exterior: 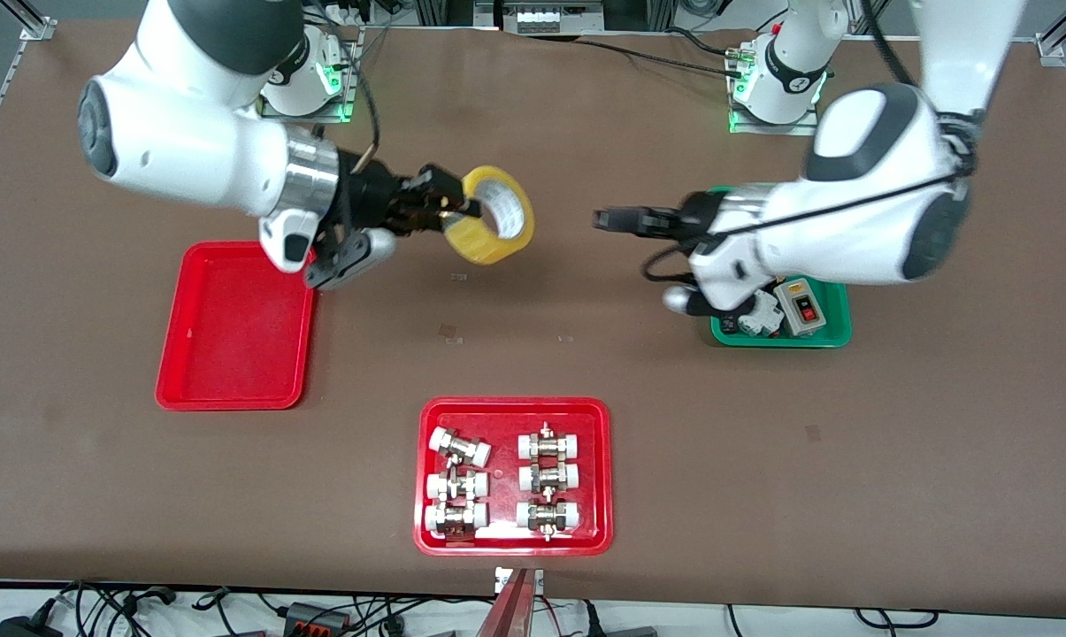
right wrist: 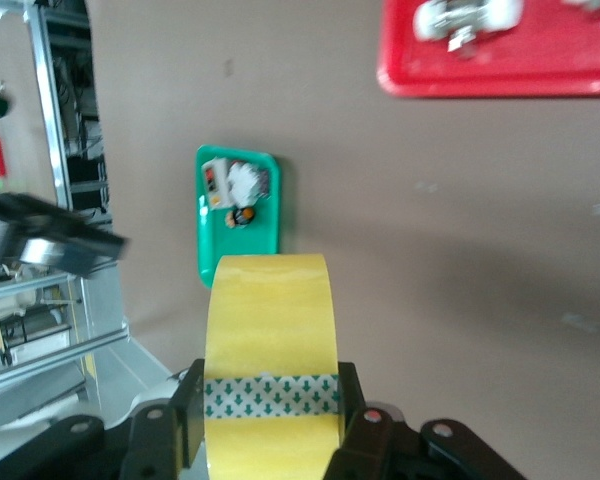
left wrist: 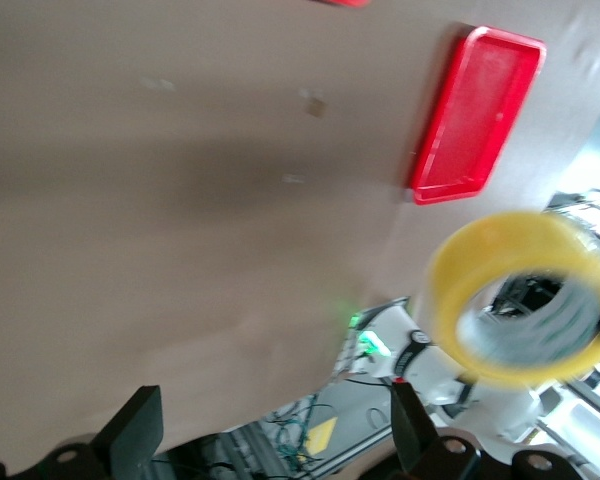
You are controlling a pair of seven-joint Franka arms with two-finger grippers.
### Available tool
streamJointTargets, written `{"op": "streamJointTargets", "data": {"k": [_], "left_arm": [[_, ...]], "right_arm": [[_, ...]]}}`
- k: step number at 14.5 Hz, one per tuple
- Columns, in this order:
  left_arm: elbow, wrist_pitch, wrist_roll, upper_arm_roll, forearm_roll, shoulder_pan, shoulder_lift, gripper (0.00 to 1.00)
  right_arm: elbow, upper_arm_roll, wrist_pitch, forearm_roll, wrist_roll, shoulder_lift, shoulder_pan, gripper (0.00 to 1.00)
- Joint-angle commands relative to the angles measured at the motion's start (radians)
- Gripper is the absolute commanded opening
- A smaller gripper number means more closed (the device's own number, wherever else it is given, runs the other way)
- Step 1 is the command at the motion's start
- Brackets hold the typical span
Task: Left arm passes tape to right arm into tray
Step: 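Carry the tape with the right gripper while the left gripper withdraws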
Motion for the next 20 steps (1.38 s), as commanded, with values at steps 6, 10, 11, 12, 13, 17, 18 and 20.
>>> {"op": "streamJointTargets", "data": {"k": [6,10,11,12,13,17,18,20], "left_arm": [[-0.016,-0.139,0.367,-0.006,0.421,0.185,-0.048,1.0],[-0.016,-0.156,0.588,0.035,0.641,0.182,-0.113,1.0],[-0.013,-0.158,0.625,0.081,0.684,0.136,-0.142,1.0],[-0.013,-0.152,0.634,0.159,0.683,0.092,-0.169,1.0],[-0.01,-0.149,0.634,0.223,0.68,0.047,-0.195,1.0],[-0.03,-0.159,0.625,0.328,0.596,-0.02,-0.301,1.0],[-0.057,-0.159,0.617,0.384,0.523,-0.045,-0.337,1.0],[-0.121,-0.149,0.561,0.449,0.49,-0.082,-0.389,1.0]], "right_arm": [[0.007,0.008,-0.171,-0.081,-0.175,0.189,-0.45,0.24],[0.007,0.008,-0.216,-0.121,-0.297,0.308,-0.628,0.24],[0.007,0.008,-0.217,-0.12,-0.369,0.345,-0.667,0.24],[0.007,0.008,-0.217,-0.12,-0.419,0.37,-0.692,0.24],[0.007,0.008,-0.217,-0.12,-0.462,0.394,-0.715,0.24],[0.007,0.008,-0.216,-0.11,-0.547,0.46,-0.743,0.24],[0.007,0.008,-0.216,-0.11,-0.553,0.467,-0.745,0.24],[-0.009,0.008,-0.217,-0.109,-0.57,0.48,-0.752,0.25]]}}
